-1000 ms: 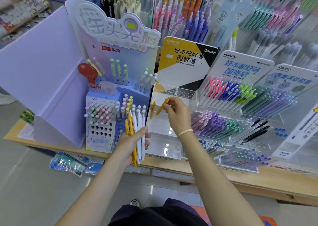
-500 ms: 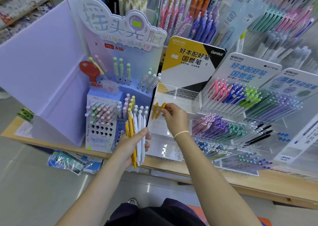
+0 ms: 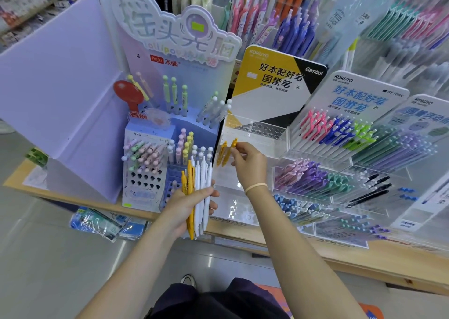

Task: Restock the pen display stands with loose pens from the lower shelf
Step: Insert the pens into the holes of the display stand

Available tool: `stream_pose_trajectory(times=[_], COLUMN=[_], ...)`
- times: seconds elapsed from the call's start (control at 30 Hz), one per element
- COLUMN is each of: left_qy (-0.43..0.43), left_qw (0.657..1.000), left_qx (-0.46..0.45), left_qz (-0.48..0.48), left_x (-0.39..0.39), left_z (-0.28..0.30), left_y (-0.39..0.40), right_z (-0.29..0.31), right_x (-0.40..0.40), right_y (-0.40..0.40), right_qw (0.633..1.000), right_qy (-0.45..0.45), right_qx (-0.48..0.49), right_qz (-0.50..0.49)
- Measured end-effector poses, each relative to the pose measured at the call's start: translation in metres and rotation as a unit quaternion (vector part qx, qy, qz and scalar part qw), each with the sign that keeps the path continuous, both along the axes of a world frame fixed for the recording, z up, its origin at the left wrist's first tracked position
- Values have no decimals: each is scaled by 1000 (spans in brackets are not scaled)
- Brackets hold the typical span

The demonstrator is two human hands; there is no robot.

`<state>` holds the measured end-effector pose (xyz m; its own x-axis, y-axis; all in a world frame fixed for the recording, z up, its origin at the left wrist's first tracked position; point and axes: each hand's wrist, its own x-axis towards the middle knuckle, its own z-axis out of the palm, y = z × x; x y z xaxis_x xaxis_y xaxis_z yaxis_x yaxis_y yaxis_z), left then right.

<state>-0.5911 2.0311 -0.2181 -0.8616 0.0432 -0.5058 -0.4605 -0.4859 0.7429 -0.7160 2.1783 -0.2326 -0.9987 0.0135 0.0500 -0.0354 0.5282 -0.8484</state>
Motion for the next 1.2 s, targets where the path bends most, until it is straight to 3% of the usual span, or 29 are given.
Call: stream_pose_trajectory(times=[0.13,0.4,0.53,0.6,0.83,1.0,1.2], left_qy=[1,-9,-7,-17,-46,-60,-102], left_qw=[1000,1000,1000,1000,999,997,994], left_qx=[2,1,10,12,10,-46,-38], left_qz=[1,17,23,21,-12,-18,18], left_x=[0,1,1,0,3,22,48], left_z=[2,6,9,9,4,-15,-32], left_y=[0,5,9,12,15,18,19], right_z=[-3,13,39,44,43,29,10], right_x=[5,14,39,50,59,71,83], right_y=[1,-1,3,4,17,21,35], right_qw=[1000,999,967,947,943,937,952], right_qy=[-2,-42,-193,-241,-239,-253,-160], right_qx=[12,2,-151,-161,-212,-226,-260], right_qz=[24,-28,76,136,98,82,-13])
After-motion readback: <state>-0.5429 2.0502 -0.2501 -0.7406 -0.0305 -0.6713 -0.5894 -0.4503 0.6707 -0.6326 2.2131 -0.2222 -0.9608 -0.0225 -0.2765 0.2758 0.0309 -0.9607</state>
